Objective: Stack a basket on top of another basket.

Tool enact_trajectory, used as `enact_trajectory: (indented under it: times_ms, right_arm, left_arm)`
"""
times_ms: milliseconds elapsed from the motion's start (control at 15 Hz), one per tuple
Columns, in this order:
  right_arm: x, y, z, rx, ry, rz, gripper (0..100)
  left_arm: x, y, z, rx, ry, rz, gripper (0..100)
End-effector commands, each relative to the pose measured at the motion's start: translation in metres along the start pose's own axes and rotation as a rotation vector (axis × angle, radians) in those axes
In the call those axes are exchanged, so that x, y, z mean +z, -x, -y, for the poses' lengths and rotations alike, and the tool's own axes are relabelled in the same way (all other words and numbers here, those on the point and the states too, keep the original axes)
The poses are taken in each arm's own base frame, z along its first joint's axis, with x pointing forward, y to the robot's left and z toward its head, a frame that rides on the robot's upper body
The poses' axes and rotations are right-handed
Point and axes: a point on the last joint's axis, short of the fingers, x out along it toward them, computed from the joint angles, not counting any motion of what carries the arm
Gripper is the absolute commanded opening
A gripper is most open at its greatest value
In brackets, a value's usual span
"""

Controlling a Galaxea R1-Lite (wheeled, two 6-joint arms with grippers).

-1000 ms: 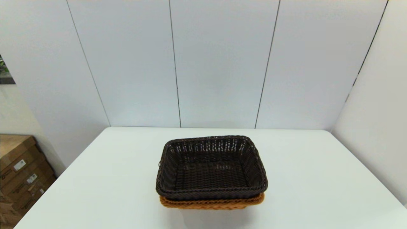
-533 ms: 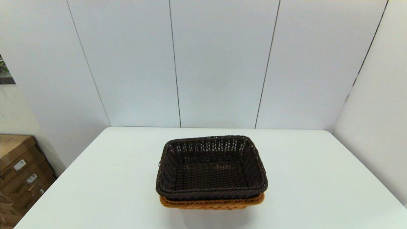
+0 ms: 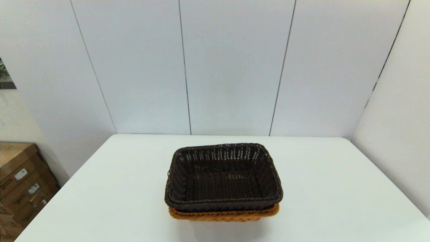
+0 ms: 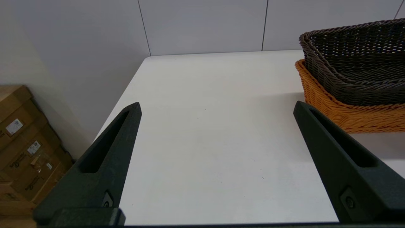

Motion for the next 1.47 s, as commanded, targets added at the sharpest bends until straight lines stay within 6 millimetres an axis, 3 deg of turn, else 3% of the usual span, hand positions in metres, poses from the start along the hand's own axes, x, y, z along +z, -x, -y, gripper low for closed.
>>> enact_trajectory:
  times_ms: [67, 1467]
  right_arm:
    - [0.0000, -0.0001, 0.0000, 0.001, 0.000, -0.001, 100]
    - [0.0000, -0.0001, 0.0000, 0.001, 0.002, -0.001, 100]
  left_arm:
    - [-0.0005, -0.0001, 0.0000, 0.000, -0.001, -0.002, 100]
    - [-0.0005, -0.0001, 0.0000, 0.000, -0.001, -0.002, 100]
